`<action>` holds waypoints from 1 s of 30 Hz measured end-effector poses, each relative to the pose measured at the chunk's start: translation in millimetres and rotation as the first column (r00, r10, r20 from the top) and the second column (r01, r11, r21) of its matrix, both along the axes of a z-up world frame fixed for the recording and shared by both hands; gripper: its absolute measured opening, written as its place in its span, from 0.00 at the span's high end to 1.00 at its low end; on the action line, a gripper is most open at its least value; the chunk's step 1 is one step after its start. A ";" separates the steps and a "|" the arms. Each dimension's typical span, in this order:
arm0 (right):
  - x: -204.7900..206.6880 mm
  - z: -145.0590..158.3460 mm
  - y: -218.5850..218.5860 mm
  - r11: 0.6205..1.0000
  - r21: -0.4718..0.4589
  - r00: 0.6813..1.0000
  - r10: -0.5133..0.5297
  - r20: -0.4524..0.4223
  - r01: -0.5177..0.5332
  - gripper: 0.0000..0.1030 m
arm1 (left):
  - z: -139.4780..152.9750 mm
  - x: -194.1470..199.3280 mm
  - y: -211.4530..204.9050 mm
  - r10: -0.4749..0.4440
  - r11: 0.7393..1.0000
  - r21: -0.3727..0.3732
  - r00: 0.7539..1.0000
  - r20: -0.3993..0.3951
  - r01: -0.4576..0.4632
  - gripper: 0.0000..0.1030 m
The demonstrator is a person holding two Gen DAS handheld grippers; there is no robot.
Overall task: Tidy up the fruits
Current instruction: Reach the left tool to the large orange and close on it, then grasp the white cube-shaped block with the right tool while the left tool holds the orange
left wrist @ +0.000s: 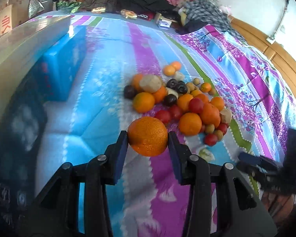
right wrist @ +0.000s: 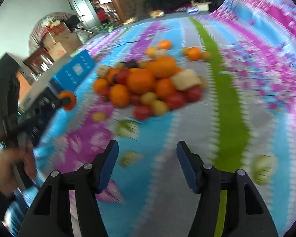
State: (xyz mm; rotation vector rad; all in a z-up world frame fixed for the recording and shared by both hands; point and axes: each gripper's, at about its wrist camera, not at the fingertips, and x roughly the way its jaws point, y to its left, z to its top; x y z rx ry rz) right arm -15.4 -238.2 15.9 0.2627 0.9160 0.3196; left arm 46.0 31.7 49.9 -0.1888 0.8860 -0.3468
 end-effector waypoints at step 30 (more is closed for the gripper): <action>112.9 -7.2 -30.0 0.937 -0.241 0.966 0.259 -0.009 -0.253 0.41 | 17.8 -6.3 -15.1 -0.083 0.995 -0.059 0.996 0.035 0.084 0.59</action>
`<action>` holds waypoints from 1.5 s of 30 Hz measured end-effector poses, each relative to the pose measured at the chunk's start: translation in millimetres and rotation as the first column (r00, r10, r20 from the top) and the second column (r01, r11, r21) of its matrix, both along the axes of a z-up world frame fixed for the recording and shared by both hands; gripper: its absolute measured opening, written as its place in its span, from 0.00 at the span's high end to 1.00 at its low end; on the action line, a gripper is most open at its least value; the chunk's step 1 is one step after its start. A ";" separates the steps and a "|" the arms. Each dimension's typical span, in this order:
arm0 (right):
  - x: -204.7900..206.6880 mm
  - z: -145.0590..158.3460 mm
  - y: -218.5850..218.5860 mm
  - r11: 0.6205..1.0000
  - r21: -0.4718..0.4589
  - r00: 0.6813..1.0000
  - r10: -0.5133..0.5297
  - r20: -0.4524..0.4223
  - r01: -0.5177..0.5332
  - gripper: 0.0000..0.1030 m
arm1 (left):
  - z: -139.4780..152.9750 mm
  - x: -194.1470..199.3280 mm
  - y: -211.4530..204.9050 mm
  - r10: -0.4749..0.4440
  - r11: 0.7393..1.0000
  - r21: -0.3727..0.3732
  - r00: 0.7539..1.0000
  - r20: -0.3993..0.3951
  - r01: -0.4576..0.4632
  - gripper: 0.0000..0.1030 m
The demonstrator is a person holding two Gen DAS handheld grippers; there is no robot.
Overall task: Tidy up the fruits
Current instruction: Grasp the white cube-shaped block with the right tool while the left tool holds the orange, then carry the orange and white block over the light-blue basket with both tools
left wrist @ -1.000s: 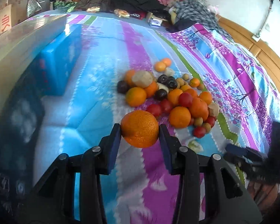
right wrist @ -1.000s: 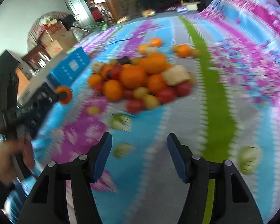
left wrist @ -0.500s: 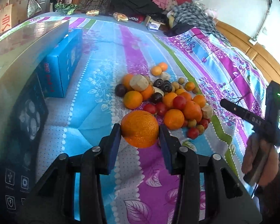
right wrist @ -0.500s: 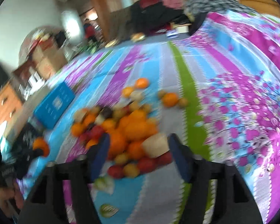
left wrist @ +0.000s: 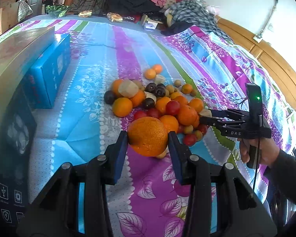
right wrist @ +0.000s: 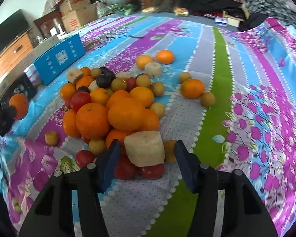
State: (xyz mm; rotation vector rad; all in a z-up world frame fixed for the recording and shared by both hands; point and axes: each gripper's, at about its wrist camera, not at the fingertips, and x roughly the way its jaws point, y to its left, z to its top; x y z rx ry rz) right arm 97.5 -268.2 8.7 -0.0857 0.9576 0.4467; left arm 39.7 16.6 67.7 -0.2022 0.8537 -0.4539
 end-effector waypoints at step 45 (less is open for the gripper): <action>-122.5 236.6 359.8 0.966 0.138 0.944 0.176 0.280 -0.220 0.59 | 148.7 -139.0 258.8 0.684 0.693 0.126 0.702 0.197 -0.710 0.59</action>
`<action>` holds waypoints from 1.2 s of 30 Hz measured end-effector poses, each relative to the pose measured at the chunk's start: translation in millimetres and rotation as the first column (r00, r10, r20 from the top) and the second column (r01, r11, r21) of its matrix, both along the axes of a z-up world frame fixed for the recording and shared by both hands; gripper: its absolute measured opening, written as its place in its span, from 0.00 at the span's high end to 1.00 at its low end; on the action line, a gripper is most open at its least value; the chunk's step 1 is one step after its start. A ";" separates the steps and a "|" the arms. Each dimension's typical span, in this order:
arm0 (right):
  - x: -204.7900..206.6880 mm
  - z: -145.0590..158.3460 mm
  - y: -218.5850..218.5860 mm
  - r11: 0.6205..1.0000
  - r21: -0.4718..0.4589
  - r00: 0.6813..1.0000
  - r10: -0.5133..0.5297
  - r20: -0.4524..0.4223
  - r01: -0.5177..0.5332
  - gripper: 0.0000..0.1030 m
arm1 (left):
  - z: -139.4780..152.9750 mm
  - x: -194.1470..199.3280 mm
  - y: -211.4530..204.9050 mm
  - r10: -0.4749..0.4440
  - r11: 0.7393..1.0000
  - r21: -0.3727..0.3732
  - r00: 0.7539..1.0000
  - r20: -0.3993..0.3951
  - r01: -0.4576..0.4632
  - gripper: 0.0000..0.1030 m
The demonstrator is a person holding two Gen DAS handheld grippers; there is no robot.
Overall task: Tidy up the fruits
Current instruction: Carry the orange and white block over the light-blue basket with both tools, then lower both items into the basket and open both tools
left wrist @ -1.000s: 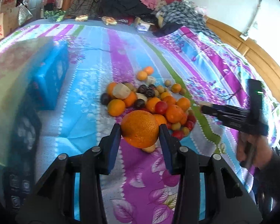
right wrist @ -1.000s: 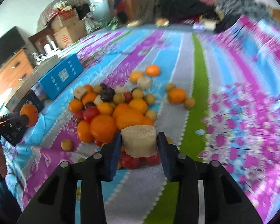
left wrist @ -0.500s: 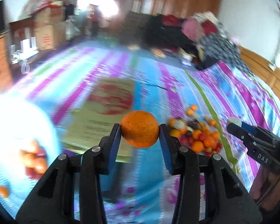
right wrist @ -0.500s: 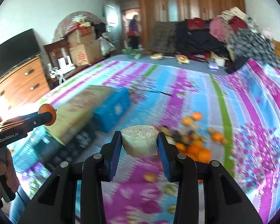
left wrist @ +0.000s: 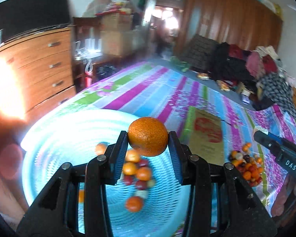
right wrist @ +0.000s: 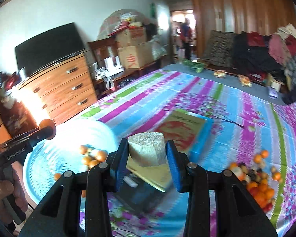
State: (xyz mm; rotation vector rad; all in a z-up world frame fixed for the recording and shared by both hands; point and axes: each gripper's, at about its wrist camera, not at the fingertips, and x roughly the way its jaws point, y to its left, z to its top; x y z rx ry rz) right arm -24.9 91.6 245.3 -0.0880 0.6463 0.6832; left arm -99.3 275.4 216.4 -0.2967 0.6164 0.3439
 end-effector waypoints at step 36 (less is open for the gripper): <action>-17.3 -84.8 179.9 0.939 -0.218 0.938 0.201 -0.282 -0.267 0.59 | -76.7 -49.1 105.6 0.105 0.950 -0.269 0.974 -0.199 -0.157 0.59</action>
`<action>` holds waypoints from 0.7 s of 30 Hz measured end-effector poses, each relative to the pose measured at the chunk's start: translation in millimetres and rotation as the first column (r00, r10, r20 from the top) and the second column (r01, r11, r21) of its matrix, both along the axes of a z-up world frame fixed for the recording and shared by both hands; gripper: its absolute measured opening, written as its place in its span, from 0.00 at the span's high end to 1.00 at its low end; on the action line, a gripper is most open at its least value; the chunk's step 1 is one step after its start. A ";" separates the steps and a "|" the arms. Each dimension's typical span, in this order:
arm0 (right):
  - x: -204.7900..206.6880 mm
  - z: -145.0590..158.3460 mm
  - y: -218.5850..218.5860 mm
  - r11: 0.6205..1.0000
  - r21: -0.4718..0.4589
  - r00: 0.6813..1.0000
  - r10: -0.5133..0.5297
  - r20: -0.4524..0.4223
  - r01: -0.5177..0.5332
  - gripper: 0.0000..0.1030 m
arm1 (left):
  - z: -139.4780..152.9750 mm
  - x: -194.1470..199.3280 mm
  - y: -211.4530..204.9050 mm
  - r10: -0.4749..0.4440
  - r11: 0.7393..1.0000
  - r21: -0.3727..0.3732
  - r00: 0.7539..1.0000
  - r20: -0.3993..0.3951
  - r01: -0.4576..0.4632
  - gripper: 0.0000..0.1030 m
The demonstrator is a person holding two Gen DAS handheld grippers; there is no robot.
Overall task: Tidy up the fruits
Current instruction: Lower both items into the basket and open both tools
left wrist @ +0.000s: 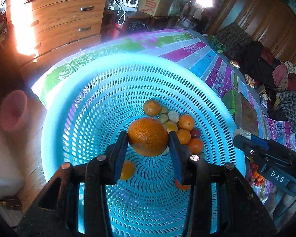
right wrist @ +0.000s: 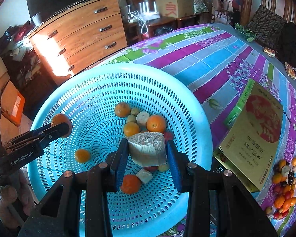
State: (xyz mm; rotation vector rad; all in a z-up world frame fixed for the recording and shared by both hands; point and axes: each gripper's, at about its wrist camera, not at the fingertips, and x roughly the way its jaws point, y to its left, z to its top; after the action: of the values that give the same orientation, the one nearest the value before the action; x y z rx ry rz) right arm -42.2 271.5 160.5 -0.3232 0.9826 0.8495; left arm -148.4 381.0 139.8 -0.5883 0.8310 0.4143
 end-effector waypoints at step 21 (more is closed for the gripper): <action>0.1 -5.6 6.3 1.000 -0.015 1.000 0.005 -0.018 -0.005 0.59 | -2.6 2.5 5.3 -0.006 1.000 -0.018 1.000 -0.001 0.006 0.59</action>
State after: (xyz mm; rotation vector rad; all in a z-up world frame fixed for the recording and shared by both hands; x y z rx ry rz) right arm -42.1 277.8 154.8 -0.3311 1.0059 0.8516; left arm -145.9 386.4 137.1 -0.6021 0.8381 0.4023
